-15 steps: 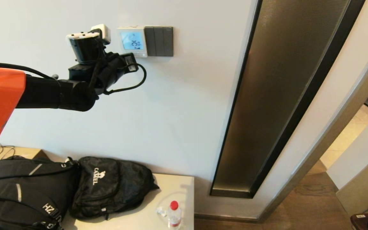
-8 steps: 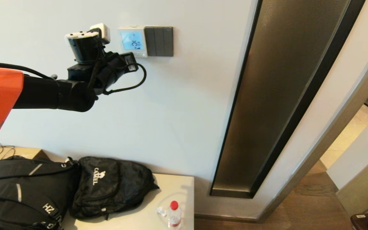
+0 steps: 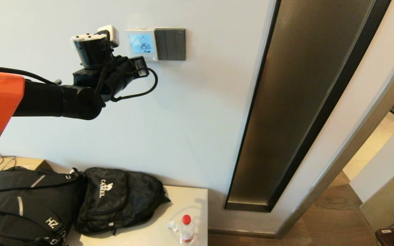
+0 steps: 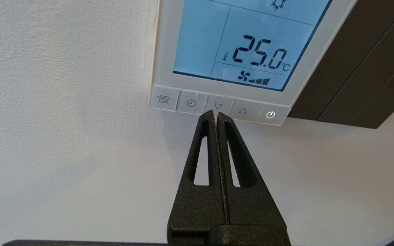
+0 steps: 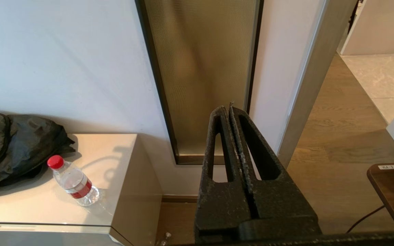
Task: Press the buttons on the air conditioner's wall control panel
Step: Press the temperature decrease button
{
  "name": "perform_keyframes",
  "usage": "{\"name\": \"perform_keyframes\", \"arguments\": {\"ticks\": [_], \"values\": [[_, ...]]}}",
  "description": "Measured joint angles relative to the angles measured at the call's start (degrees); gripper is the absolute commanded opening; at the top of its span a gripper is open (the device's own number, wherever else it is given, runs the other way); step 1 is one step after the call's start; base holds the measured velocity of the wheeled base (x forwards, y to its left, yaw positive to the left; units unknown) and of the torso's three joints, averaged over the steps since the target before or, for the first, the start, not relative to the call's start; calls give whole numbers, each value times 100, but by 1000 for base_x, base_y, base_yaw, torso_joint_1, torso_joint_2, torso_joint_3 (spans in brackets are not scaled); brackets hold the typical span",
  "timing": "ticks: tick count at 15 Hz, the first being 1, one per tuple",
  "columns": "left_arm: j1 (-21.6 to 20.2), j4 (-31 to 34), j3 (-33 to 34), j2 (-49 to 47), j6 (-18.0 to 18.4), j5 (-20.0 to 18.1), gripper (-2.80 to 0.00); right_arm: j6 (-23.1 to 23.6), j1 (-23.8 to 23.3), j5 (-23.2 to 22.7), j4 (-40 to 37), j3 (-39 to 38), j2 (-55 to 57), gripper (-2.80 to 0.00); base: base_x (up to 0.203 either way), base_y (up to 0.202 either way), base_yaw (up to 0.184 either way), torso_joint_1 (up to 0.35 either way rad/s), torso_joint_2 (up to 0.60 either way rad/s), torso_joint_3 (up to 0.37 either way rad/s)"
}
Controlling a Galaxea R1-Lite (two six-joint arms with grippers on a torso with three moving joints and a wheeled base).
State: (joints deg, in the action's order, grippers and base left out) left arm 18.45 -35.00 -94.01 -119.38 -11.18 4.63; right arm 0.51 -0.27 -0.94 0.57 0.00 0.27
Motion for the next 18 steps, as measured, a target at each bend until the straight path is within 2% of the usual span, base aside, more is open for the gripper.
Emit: {"name": "perform_keyframes", "arguments": {"ticks": [13,18], "values": [[20,149,-483,-358,-8,0,-280,0,0,0,0,0,0,-280,0,0,0,0,0,0],[18,-3,-202,-227,-45,0,-280,0,0,0,2,0,0,-280,0,0,0,0,0,0]]}}
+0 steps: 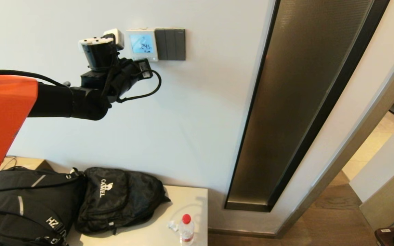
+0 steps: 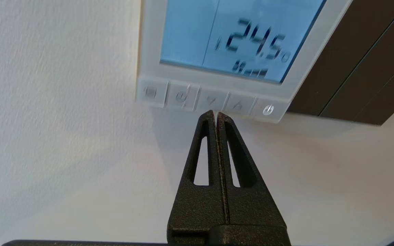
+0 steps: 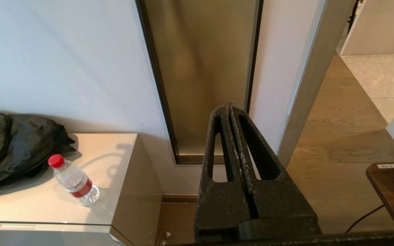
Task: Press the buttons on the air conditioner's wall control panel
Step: Press the temperature decrease button
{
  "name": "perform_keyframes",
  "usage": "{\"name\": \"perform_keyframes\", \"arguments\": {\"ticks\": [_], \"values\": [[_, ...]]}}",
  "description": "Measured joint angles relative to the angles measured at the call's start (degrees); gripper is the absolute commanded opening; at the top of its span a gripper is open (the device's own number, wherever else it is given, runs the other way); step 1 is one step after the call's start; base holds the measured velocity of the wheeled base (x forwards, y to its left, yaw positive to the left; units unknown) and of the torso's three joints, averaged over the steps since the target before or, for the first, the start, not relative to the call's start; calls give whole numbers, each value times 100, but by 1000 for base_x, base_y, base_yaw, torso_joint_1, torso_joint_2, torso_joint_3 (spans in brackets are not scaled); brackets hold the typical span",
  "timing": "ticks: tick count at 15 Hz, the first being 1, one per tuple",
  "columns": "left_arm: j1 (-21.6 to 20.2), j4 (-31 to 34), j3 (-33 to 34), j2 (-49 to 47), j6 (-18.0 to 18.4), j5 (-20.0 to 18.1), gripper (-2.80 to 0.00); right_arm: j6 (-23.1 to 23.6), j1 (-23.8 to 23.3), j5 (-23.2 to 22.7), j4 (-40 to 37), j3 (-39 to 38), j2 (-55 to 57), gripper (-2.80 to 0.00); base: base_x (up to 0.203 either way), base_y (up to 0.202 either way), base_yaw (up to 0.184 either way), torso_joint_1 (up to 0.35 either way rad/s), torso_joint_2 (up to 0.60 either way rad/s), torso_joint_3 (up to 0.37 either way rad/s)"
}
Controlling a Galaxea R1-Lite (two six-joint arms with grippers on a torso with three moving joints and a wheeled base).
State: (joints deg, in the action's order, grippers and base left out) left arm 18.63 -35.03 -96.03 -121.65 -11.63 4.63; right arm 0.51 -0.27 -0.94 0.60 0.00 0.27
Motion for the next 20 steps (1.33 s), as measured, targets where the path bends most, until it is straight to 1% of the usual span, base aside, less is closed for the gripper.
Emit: {"name": "perform_keyframes", "arguments": {"ticks": [3,6,10,15,20], "values": [[-2,-271,437,234,-7,0,-280,0,0,0,0,0,0,-280,0,0,0,0,0,0],[2,-257,526,346,-7,-1,-280,0,0,0,0,0,0,-280,0,0,0,0,0,0],[0,-207,356,270,4,-1,-280,0,0,0,0,0,0,-280,0,0,0,0,0,0],[0,28,-88,21,4,-14,-280,0,0,0,0,0,0,-280,0,0,0,0,0,0],[2,98,-200,-82,2,-2,-280,0,0,0,-2,0,0,-280,0,0,0,0,0,0]]}}
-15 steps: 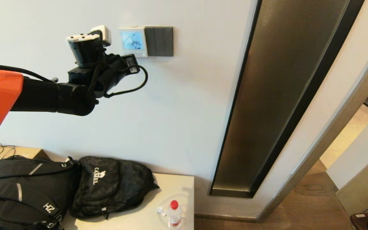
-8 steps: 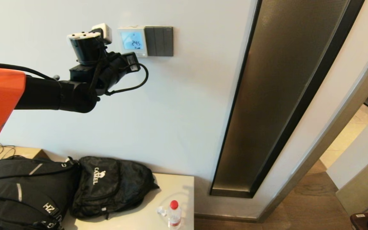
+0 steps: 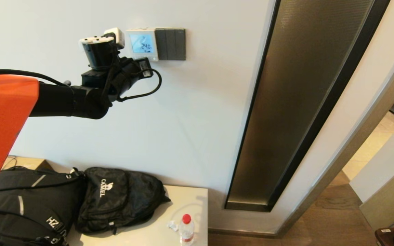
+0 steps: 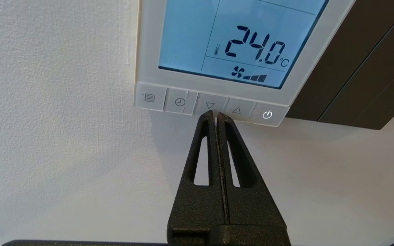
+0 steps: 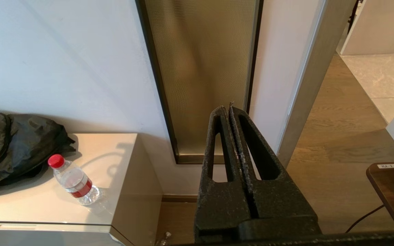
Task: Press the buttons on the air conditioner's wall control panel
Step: Press the temperature decrease button
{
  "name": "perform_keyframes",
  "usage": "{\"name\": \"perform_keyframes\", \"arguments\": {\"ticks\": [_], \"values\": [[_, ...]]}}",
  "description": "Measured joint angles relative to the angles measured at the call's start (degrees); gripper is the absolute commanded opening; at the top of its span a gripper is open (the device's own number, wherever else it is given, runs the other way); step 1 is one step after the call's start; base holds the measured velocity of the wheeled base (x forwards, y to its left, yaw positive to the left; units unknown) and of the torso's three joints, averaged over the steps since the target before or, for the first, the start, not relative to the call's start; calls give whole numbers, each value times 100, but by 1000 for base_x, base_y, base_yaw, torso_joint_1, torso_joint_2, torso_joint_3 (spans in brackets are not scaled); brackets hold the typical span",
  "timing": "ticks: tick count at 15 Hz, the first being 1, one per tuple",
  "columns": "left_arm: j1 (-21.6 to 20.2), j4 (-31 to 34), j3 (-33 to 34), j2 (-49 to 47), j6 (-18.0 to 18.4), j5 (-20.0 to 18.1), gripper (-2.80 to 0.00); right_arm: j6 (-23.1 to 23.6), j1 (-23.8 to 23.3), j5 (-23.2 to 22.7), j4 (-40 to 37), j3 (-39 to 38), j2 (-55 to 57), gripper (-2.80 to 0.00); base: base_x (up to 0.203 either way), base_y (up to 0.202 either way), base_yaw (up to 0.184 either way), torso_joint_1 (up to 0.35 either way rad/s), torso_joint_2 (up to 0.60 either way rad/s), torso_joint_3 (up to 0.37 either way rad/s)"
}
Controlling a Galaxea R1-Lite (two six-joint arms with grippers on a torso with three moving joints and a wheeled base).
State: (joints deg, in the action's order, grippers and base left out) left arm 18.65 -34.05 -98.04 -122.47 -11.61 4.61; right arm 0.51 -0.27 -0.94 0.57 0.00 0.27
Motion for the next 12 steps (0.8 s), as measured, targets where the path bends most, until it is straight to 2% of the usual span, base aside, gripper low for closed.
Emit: {"name": "perform_keyframes", "arguments": {"ticks": [7,12], "values": [[-18,-68,467,380,1,-4,-280,0,0,0,0,0,0,-280,0,0,0,0,0,0],[-20,-32,387,337,0,-2,-280,0,0,0,0,0,0,-280,0,0,0,0,0,0]]}}
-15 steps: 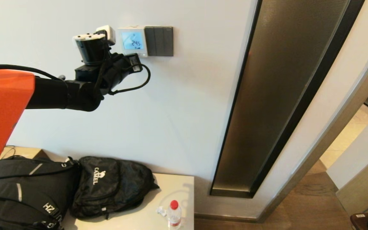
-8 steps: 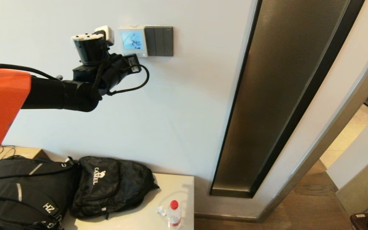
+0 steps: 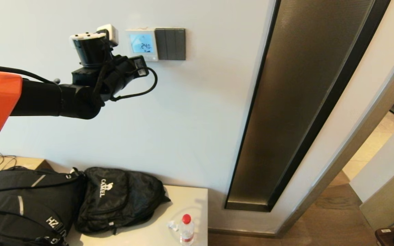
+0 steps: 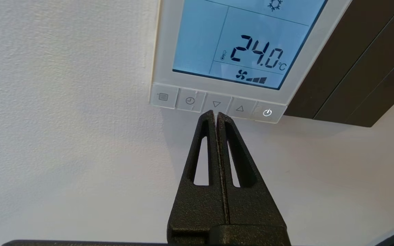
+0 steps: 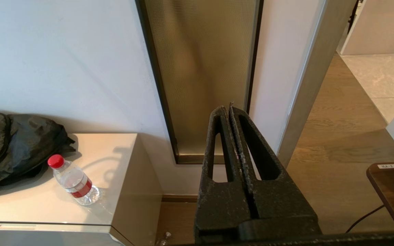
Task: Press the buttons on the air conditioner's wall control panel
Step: Press the temperature decrease button
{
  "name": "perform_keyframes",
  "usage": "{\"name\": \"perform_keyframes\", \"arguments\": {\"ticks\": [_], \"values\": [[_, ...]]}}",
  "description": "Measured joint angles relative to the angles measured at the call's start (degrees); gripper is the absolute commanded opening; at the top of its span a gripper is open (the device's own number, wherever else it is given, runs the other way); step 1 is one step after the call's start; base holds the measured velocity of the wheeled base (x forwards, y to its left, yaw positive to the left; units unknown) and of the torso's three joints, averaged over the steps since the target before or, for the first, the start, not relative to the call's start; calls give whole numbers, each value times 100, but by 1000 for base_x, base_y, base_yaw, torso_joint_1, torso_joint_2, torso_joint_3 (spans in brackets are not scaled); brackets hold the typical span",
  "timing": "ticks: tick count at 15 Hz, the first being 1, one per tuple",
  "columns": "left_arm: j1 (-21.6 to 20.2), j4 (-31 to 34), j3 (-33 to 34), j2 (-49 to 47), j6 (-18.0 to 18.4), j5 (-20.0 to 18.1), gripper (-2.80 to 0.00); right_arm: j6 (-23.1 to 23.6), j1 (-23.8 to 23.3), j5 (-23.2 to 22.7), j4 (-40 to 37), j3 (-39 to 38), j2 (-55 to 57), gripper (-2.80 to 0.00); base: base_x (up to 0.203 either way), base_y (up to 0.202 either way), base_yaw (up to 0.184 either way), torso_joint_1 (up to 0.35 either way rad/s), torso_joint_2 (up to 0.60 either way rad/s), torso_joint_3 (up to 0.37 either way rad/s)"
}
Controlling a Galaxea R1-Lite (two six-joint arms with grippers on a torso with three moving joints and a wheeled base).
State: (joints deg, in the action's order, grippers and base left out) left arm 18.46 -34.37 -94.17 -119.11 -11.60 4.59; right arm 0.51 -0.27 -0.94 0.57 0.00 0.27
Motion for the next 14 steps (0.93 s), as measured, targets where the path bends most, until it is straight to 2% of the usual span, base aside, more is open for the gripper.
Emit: {"name": "perform_keyframes", "arguments": {"ticks": [7,14], "values": [[4,91,-547,-421,8,11,-280,0,0,0,2,0,0,-280,0,0,0,0,0,0],[-21,47,-370,-270,-5,20,-280,4,0,0,2,0,0,-280,0,0,0,0,0,0]]}}
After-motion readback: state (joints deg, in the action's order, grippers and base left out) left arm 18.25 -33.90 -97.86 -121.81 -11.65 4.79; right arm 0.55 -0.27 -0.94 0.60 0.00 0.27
